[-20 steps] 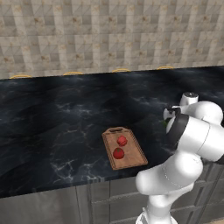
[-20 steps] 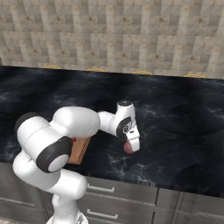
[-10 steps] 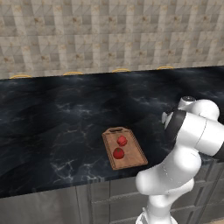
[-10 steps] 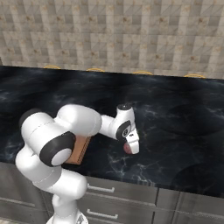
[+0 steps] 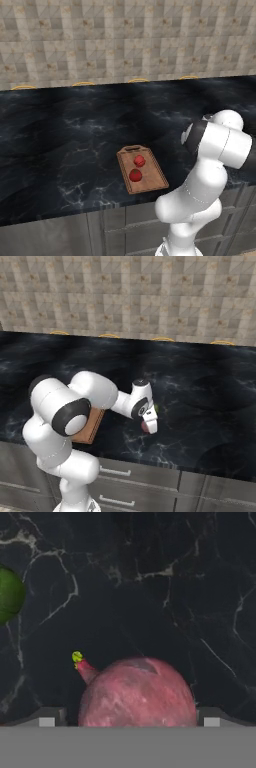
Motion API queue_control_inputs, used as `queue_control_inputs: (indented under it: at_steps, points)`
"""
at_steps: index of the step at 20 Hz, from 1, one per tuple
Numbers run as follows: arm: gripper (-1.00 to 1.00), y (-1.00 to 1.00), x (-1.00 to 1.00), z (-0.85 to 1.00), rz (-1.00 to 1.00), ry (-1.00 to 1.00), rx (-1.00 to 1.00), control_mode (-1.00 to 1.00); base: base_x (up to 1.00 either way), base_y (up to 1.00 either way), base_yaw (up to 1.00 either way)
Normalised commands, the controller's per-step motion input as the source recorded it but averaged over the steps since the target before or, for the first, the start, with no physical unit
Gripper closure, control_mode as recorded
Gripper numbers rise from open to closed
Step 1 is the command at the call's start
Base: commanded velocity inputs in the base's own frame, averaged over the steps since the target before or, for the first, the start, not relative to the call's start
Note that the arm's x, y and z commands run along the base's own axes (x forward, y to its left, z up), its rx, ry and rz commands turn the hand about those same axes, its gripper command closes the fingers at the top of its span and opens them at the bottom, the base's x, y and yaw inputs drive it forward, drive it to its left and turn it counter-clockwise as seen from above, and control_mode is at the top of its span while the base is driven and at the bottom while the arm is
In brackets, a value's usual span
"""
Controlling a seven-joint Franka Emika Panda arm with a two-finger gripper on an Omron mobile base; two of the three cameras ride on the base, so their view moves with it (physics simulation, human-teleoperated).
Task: Place the avocado, onion, tomato, and bell pepper on the cutting board.
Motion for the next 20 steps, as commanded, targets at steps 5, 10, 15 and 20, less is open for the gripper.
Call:
queue_control_inputs:
  at_steps: [5, 10, 15, 20]
  points:
    - [1.0, 0.0, 0.02, -0.03, 0.0, -0.03, 0.02, -1.0, 0.0, 0.0, 0.0]
    - [1.0, 0.32, 0.0, 0.91, -0.05, -0.14, 0.1, -1.0, 0.0, 0.0, 0.0]
    - [1.0, 0.77, 0.0, 0.75, 0.0, -0.07, 0.09, -1.0, 0.0, 0.0, 0.0]
    - [1.0, 1.0, 0.0, 0.08, 0.0, 0.0, 0.01, -1.0, 0.0, 0.0, 0.0]
